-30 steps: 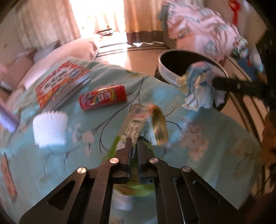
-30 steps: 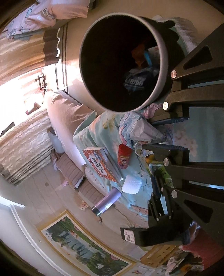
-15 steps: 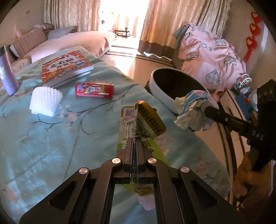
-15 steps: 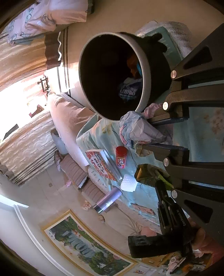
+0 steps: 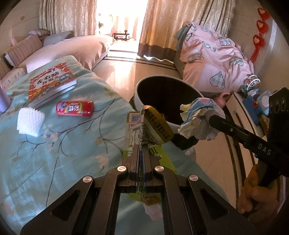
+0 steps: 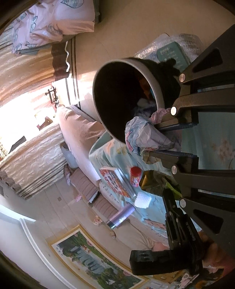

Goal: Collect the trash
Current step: 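Carry the snack bag and tissue over the black trash bin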

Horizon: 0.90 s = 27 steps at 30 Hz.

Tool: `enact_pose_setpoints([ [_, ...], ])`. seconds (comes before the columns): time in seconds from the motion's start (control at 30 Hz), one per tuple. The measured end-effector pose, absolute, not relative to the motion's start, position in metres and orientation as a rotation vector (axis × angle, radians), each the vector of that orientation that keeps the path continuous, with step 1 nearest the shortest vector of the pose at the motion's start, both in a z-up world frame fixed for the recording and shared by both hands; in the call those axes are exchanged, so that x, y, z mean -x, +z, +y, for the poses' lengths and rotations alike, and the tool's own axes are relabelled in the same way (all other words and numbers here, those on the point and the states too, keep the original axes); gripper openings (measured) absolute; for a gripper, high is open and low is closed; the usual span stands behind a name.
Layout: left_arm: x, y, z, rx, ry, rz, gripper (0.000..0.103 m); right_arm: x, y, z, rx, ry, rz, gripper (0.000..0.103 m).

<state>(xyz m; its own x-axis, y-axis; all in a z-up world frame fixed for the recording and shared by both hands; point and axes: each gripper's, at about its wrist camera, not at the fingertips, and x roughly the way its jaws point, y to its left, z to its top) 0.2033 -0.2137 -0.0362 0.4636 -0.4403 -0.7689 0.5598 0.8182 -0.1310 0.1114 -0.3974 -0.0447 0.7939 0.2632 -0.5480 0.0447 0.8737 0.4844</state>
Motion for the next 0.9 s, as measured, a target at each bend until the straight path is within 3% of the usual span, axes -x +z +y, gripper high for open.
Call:
enact_pose_setpoints([
  [0.9, -0.251, -0.028, -0.301, -0.233, -0.635, 0.926, 0.002, -0.150, -0.041, -0.446, -0.435, 0.052, 0.690, 0.020],
])
